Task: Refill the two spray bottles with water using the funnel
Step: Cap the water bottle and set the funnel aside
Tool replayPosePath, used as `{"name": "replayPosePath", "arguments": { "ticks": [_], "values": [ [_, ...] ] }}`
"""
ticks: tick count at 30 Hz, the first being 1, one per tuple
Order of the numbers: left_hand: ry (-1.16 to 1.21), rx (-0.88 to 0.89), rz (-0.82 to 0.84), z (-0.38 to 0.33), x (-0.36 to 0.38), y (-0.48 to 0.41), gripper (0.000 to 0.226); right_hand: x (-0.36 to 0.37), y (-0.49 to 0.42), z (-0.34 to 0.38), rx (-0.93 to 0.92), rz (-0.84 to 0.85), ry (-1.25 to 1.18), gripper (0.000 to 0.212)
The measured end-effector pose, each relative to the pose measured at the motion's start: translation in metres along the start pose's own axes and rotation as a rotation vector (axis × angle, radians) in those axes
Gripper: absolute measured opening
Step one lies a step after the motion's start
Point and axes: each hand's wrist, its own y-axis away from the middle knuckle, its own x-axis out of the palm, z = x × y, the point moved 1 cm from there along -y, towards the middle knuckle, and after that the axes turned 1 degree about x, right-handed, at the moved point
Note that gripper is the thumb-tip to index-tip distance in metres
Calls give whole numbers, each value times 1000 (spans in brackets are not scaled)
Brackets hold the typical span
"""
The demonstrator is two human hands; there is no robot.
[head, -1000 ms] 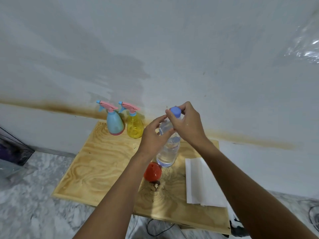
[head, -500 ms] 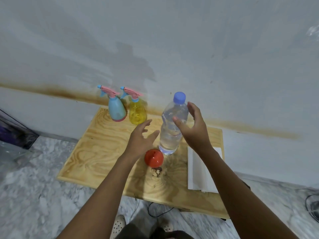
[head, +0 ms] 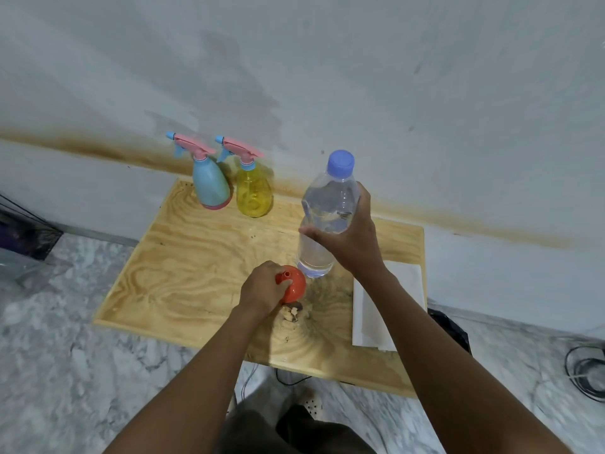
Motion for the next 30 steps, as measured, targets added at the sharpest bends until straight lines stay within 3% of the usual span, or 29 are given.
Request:
{"name": "replayPosePath", "arguments": {
  "ticks": [9,14,30],
  "values": [
    [36,-15,-172,5,-19,-19,30,5,-17,-13,-37,-113,-2,81],
    [34,-57,-261,-17,-41,-62,31,0,-44,-18,-45,-150,-3,82],
    [13,-130,-298,-46,-22,-149,23,0,-111,-34,-19,-210,26,87]
  ]
}}
